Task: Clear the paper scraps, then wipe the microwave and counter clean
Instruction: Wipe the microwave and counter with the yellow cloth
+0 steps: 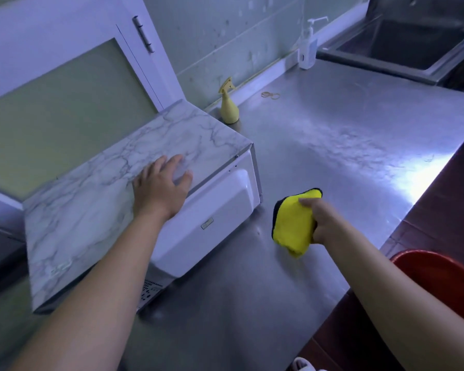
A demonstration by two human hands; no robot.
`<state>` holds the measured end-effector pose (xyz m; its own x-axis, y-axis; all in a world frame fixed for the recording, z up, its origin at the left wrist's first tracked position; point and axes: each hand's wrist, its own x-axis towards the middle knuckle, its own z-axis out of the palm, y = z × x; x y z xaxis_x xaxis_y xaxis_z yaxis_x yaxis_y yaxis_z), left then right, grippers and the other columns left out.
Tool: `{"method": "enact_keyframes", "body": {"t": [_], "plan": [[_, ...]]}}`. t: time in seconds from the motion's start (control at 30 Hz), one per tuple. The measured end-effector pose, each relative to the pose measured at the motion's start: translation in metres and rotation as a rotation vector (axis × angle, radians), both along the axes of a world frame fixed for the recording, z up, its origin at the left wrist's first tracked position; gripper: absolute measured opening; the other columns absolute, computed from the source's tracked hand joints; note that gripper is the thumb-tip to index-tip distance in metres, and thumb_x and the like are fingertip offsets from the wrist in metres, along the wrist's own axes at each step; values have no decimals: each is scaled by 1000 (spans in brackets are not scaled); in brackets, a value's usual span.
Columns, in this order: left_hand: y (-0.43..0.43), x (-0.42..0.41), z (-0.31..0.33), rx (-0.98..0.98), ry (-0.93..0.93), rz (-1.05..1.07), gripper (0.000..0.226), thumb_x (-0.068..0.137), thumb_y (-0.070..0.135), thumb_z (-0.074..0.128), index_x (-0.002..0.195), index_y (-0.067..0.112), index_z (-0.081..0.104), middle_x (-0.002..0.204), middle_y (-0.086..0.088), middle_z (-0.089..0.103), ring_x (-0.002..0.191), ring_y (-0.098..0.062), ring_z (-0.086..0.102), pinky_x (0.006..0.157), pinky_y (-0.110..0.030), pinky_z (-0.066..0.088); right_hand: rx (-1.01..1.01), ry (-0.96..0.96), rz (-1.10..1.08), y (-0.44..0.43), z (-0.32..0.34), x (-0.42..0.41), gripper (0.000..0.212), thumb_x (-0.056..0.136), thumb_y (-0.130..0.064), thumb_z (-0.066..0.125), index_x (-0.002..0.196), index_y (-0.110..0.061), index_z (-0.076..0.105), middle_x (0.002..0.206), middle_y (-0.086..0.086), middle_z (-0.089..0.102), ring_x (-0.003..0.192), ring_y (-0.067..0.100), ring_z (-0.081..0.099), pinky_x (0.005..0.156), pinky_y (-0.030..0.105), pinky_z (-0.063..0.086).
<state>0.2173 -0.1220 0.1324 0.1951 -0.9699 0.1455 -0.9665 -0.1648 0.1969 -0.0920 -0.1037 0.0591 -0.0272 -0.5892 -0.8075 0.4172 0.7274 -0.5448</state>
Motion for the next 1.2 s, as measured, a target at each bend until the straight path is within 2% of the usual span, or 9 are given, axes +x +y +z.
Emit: {"method": "enact_keyframes", "body": {"t": [0.13, 0.23, 0.3, 0.5, 0.57, 0.63, 0.77, 0.9, 1.2], "plan": [[0, 1, -1, -8, -3, -2, 51, 94, 57, 42, 143, 44, 43, 157, 5, 35, 144, -22, 30, 119, -46, 20, -135, 165, -126, -19, 3, 5, 48, 86, -31, 72, 125, -8, 58, 126, 9, 61, 113, 31, 58, 97, 46, 47], [0, 1, -2, -24, -3, 1, 50, 94, 57, 42, 142, 44, 43, 157, 5, 36, 143, -22, 31, 119, -45, 20, -477, 302, -331, -34, 25, 29, 18, 77, -36, 72, 77, -19, 65, 71, -9, 61, 74, 16, 57, 63, 29, 46], [0, 1, -3, -25, 3, 2, 52, 92, 59, 40, 142, 44, 44, 157, 5, 36, 143, -22, 31, 119, -45, 19, -695, 369, -356, -33, 31, 60, 18, 77, -38, 65, 70, -22, 62, 56, -16, 52, 57, 5, 44, 58, 27, 39], [0, -1, -2, -35, -8, 16, 49, 94, 56, 43, 141, 44, 43, 156, 6, 36, 142, -22, 31, 117, -45, 20, -852, 418, -139, -13, 7, 126, 34, 79, -22, 46, 109, -33, 59, 81, -27, 57, 77, -2, 50, 78, 28, 42], [0, -3, -1, -25, -18, 12, 55, 89, 59, 38, 141, 43, 43, 155, 6, 37, 141, -24, 32, 116, -45, 21, -905, 434, -102, -4, 3, 128, 61, 77, -15, 45, 133, -38, 56, 125, -28, 58, 123, 4, 52, 109, 31, 38], [0, -4, 0, -13, -22, 20, 61, 85, 60, 34, 142, 41, 42, 155, 5, 37, 142, -25, 32, 116, -46, 22, -1042, 498, -30, 8, -3, 131, 68, 75, -9, 47, 141, -28, 53, 146, -23, 43, 147, 10, 31, 121, 42, 26], [0, -3, 0, -8, -46, 19, 53, 94, 52, 42, 146, 38, 40, 157, 3, 35, 143, -26, 29, 117, -48, 21, -1286, 673, 91, 13, -19, 121, 62, 76, -3, 59, 138, -12, 58, 148, 5, 51, 148, 25, 30, 114, 59, 31], [2, -6, 2, -2, -50, 4, 54, 93, 42, 50, 146, 36, 40, 156, 2, 36, 142, -27, 31, 116, -49, 24, -1526, 780, 238, 8, -40, 101, 60, 74, 2, 63, 134, -5, 60, 145, 10, 52, 146, 36, 33, 113, 62, 30], [2, -5, 2, -1, -65, 1, 49, 97, 49, 46, 144, 38, 40, 155, 5, 36, 142, -26, 30, 116, -50, 23, -1475, 740, 111, 22, -52, 112, 55, 79, -8, 52, 133, -3, 60, 145, 11, 52, 145, 37, 34, 114, 56, 33]]}}
